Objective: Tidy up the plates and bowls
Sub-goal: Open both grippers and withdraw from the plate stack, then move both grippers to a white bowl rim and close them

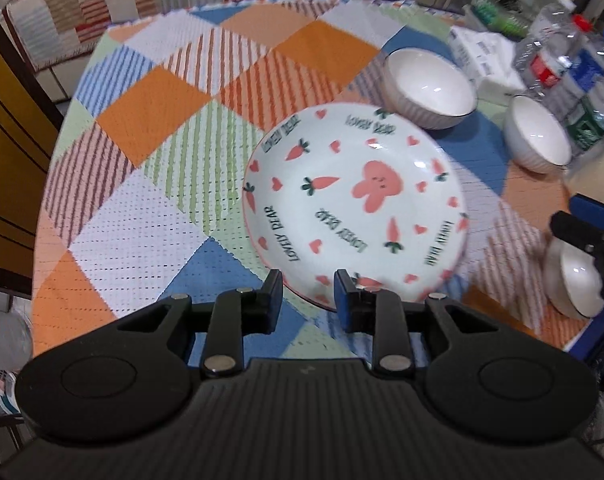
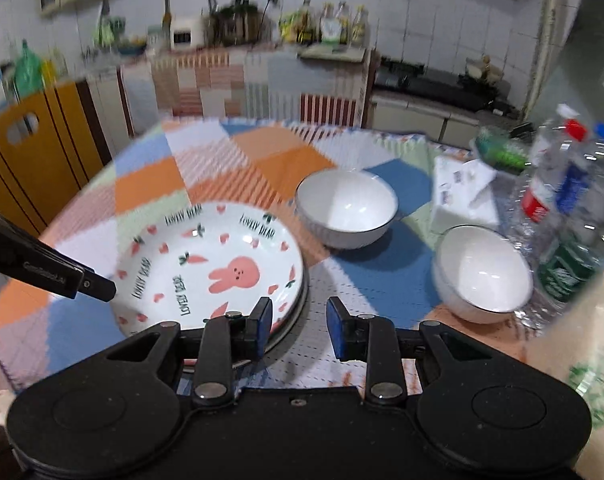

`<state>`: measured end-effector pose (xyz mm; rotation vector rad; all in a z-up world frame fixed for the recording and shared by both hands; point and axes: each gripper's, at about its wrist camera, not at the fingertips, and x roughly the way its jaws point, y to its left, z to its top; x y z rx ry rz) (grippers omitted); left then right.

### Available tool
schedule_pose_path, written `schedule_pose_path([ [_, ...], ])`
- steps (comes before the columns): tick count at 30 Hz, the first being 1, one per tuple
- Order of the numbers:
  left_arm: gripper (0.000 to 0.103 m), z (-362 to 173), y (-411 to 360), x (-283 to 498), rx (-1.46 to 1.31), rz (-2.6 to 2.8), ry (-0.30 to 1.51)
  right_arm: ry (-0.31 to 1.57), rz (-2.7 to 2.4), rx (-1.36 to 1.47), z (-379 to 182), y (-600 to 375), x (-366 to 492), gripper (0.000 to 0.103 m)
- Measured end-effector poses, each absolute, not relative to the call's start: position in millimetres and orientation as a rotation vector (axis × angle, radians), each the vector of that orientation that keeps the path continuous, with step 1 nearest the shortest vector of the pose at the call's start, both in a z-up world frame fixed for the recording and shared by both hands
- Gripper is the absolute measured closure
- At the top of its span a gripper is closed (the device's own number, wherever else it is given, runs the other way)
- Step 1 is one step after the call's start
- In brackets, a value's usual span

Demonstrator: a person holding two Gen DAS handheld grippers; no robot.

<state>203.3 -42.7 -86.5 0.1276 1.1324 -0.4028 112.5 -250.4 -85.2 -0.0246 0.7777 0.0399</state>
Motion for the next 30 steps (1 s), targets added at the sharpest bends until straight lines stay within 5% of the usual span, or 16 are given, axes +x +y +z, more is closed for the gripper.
schedule_pose_path([
  [14, 0.074, -54, -101, 125, 0.303, -0.521, 0.979, 0.792, -0.005, -0.066, -70, -300, 16, 0.058],
  [20, 0.073, -66, -124, 109, 0.320, -0.595, 0.995, 0.805, -0.025, -0.070, -94, -319, -7, 0.036],
  [30, 0.055, -89, -175, 117, 0.255, -0.692, 1.015, 0.900, -0.031, -0.051, -147, -343, -8, 0.022],
])
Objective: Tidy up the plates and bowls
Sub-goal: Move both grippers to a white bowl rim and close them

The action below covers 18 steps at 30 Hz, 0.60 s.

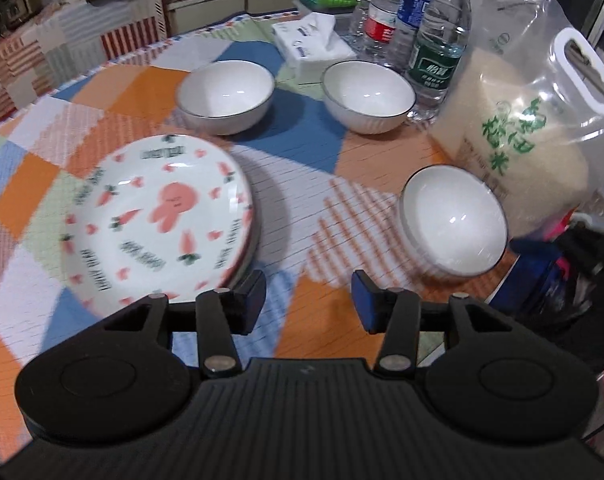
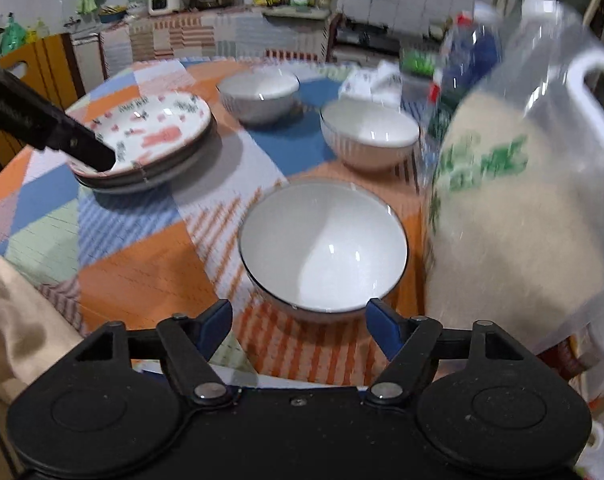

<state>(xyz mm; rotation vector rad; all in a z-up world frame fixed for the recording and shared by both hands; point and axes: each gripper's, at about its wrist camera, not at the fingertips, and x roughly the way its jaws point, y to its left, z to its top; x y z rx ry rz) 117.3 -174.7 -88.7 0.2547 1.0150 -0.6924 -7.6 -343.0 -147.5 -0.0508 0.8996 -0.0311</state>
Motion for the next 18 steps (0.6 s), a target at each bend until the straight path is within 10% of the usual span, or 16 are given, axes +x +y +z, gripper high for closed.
schedule_pose_path([
  [18, 0.052, -146, -258, 136, 0.177, -0.798, 1.096, 0.946, -0.032, 0.044, -193, -364, 31, 0.015],
])
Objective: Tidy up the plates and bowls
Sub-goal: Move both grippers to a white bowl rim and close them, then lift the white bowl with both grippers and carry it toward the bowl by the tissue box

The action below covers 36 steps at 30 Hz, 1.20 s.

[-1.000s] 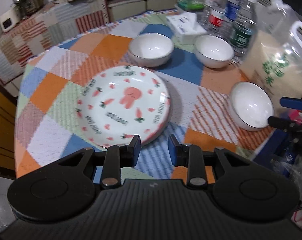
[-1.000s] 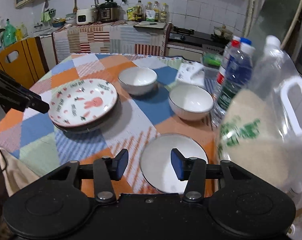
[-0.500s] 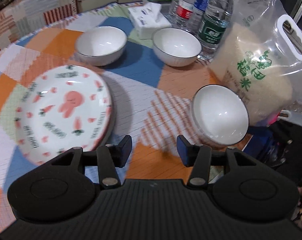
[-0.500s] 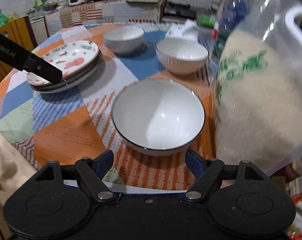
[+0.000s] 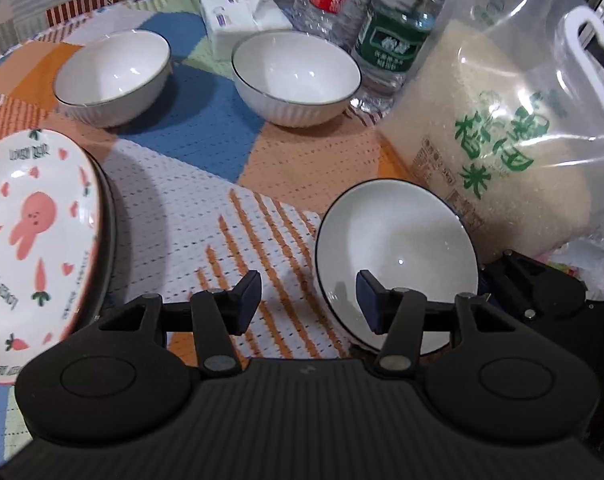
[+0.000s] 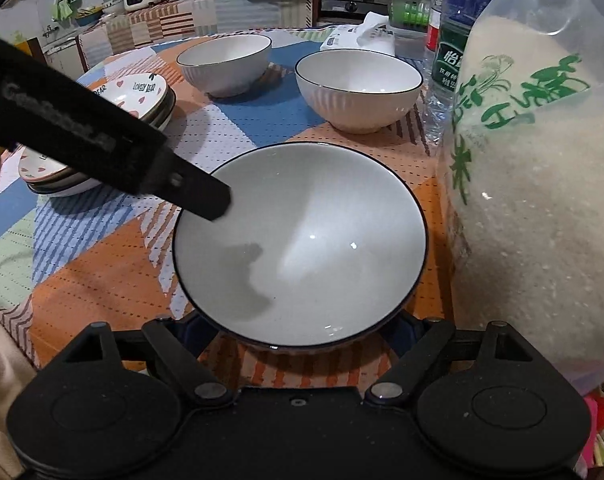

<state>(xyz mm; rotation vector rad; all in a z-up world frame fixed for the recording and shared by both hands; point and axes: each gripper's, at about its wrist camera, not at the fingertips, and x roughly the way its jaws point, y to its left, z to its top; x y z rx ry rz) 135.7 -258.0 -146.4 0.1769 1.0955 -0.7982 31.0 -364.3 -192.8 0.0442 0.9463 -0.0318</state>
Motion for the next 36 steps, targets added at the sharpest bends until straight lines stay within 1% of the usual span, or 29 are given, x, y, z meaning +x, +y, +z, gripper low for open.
schedule_pose_path([
  [4, 0.052, -155, -264, 138, 0.177, -0.805, 1.113, 0.937, -0.036, 0.018, -198, -361, 32, 0.015],
  [6, 0.057, -158, -266, 137, 0.183, -0.817, 1.115, 0.928, -0.038, 0.003, -200, -359, 32, 0.015],
  [7, 0.066, -159, -268, 137, 0.188, -0.827, 1.121, 0.920, -0.040, -0.002, -200, -359, 31, 0.015],
  [8, 0.071, -160, -269, 137, 0.190, -0.834, 1.131, 0.914, -0.040, -0.003, -200, -359, 30, 0.015],
  [9, 0.081, -161, -270, 136, 0.192, -0.838, 1.141, 0.909, -0.039, -0.003, -200, -359, 30, 0.015],
  [10, 0.085, -162, -270, 135, 0.199, -0.842, 1.148, 0.907, -0.039, 0.000, -200, -359, 30, 0.015],
  [17, 0.086, -152, -257, 131, 0.225, -0.818, 1.132, 0.888, -0.017, 0.006, -196, -355, 27, 0.015],
  [23, 0.086, -136, -232, 142, 0.163, -0.770, 1.148, 0.856, 0.033, -0.013, -185, -341, 34, 0.015],
  [29, 0.086, -122, -209, 150, 0.128, -0.704, 1.100, 0.796, 0.103, -0.045, -173, -327, 47, 0.015],
  [36, 0.085, -126, -195, 166, 0.131, -0.671, 1.120, 0.748, 0.172, -0.090, -176, -314, 60, 0.015],
])
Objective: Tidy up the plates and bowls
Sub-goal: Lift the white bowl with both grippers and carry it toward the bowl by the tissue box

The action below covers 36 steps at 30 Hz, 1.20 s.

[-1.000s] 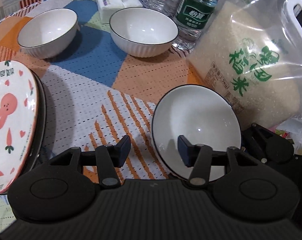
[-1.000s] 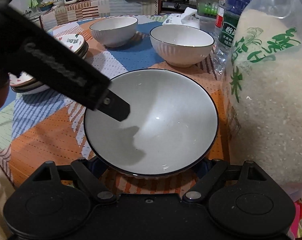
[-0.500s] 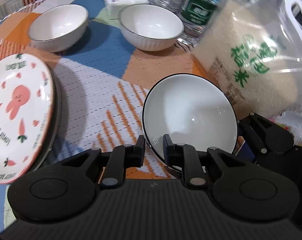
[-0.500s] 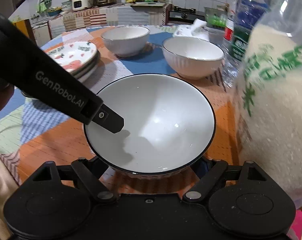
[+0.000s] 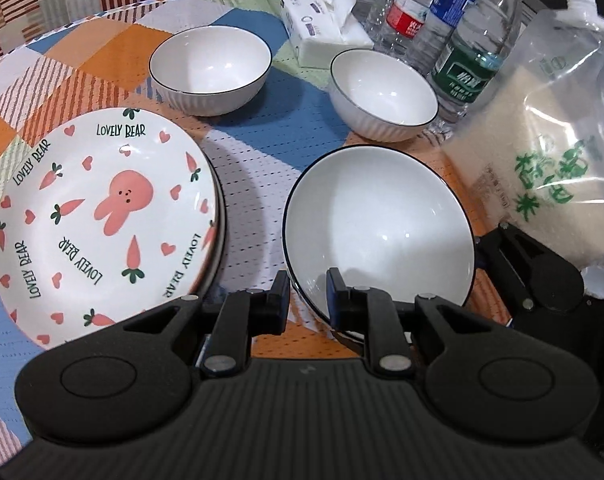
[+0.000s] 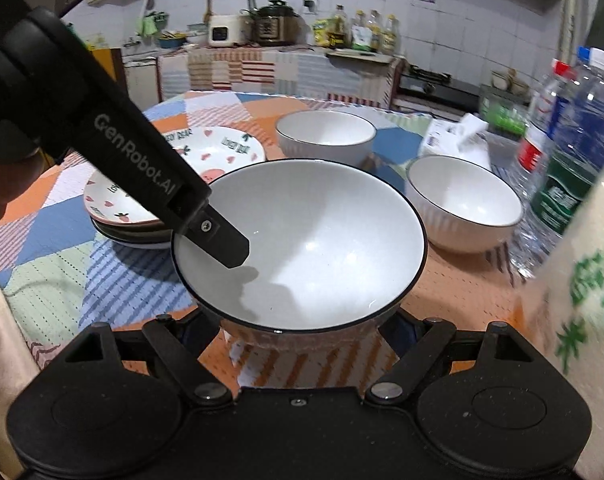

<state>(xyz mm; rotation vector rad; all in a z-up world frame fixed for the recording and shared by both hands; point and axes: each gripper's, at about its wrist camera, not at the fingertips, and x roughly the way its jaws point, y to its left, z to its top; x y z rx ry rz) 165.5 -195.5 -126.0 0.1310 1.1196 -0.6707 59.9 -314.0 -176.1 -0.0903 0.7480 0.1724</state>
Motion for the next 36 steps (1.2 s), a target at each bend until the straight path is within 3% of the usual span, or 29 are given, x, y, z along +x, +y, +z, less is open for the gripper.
schedule_pose_path([
  [14, 0.085, -154, -196, 179, 0.164, -0.630, 1.163, 0.776, 0.213, -0.091, -205, -313, 77, 0.015],
  [26, 0.081, -141, -198, 174, 0.213, -0.627, 1.149, 0.855, 0.139, -0.118, -194, -315, 67, 0.014],
  [31, 0.067, -115, -196, 172, 0.216, -0.650, 1.086, 0.812, 0.118, -0.094, -164, -328, 40, 0.014],
  [36, 0.062, -87, -199, 176, 0.204, -0.663, 1.003, 0.707, 0.081, -0.032, -127, -343, 30, 0.014],
])
